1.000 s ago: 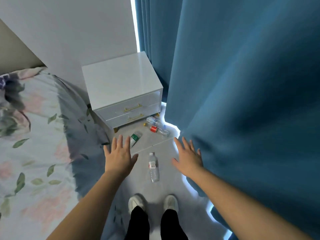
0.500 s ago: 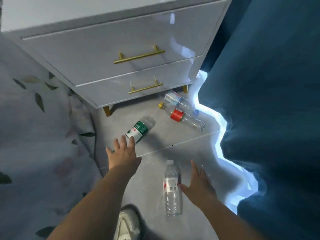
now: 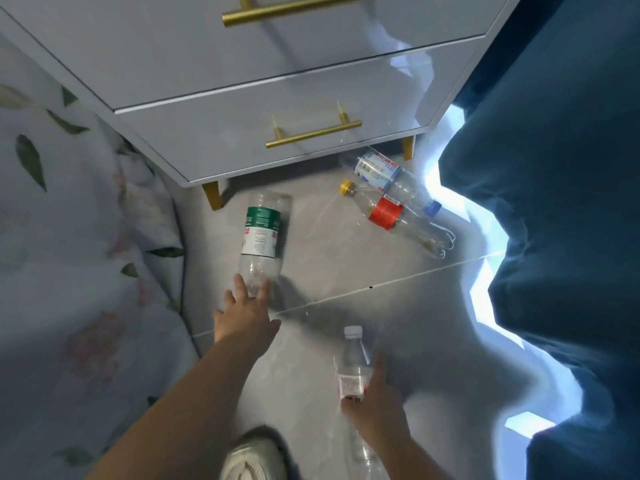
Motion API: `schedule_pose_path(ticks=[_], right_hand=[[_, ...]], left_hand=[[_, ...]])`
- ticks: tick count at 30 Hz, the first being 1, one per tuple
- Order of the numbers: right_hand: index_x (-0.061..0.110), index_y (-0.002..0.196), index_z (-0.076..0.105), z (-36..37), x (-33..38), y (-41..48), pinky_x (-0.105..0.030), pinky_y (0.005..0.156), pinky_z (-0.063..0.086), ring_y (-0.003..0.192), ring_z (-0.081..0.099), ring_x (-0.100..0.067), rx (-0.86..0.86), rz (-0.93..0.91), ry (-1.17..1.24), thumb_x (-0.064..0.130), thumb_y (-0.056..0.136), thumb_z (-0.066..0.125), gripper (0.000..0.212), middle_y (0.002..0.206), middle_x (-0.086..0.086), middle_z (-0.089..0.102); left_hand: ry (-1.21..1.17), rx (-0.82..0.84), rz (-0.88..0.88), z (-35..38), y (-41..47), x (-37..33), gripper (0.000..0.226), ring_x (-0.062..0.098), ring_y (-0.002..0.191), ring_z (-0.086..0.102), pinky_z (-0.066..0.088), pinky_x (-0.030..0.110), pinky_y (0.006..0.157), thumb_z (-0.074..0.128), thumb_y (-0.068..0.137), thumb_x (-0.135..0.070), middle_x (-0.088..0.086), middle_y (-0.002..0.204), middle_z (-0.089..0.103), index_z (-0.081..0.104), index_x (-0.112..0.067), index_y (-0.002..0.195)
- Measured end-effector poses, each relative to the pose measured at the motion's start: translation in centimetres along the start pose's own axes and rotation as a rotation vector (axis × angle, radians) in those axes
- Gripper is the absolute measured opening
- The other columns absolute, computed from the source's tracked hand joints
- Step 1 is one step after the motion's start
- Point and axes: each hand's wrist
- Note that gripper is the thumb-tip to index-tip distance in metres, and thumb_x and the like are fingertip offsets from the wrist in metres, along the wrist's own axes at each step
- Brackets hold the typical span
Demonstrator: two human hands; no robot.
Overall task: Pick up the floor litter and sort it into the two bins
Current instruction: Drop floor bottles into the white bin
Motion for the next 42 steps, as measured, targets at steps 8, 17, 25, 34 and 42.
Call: schedule_pose_path(ticks=[8, 17, 25, 34, 42], right_hand=[[0.030, 0.144, 0.010, -1.7, -0.1, 0.8, -0.032, 0.081, 0.049, 0.108, 0.060, -0.024, -0.058, -0.047, -0.006, 0.026, 0.064, 0.060, 0.094, 0.123, -0.004, 0.058], [0.023, 0.149, 0.009, -3.6, 0.1, 0.6, -0.031, 0.083, 0.046, 0.112, 0.056, -0.025, -0.053, -0.068, -0.075, 0.027, 0.074, 0.064, 0.093, 0.126, -0.006, 0.052], [0.015, 0.147, 0.014, -4.8, 1.2, 2.1, -0.031, 0.084, 0.047, 0.108, 0.055, -0.024, -0.064, -0.116, -0.078, 0.029, 0.076, 0.066, 0.089, 0.122, -0.006, 0.051], [0.022, 0.142, 0.020, -2.9, -0.1, 3.1, -0.035, 0.085, 0.049, 0.103, 0.058, -0.027, -0.038, -0.010, -0.013, 0.030, 0.069, 0.068, 0.088, 0.114, -0.004, 0.057], [0.022, 0.138, 0.022, -3.2, 0.3, 2.4, -0.035, 0.085, 0.050, 0.103, 0.059, -0.026, -0.014, 0.015, -0.025, 0.029, 0.071, 0.069, 0.082, 0.117, -0.004, 0.058]], left_hand=[[0.025, -0.058, 0.052, -2.4, 2.9, -0.4, 0.072, 0.041, 0.142, 0.009, 0.027, 0.053, 0.111, 0.049, 0.094, -0.038, 0.010, 0.156, -0.021, 0.002, -0.040, 0.148], [-0.067, -0.035, 0.136, -1.9, 0.6, -0.7, 0.050, 0.029, 0.127, 0.035, 0.040, 0.042, 0.102, 0.048, 0.091, -0.024, -0.002, 0.157, -0.001, 0.038, -0.030, 0.139], [-0.136, 0.006, 0.010, -2.4, 1.7, -1.6, 0.064, 0.032, 0.119, 0.041, 0.041, 0.042, 0.097, 0.054, 0.087, -0.023, 0.015, 0.153, -0.002, 0.024, -0.036, 0.143], [-0.199, 0.034, 0.015, 0.2, 1.9, -1.3, 0.056, 0.023, 0.090, 0.043, 0.047, 0.037, 0.088, 0.055, 0.088, -0.025, 0.010, 0.115, 0.032, 0.034, -0.041, 0.138], [-0.171, 0.053, 0.056, 0.8, 0.6, -0.8, 0.048, 0.021, 0.087, 0.043, 0.046, 0.036, 0.087, 0.052, 0.089, -0.032, 0.006, 0.107, 0.032, 0.039, -0.043, 0.134]])
Point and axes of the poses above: each hand's wrist, its own y-axis towards the middle knuckle, its own z-axis out of the palm, x = y × z
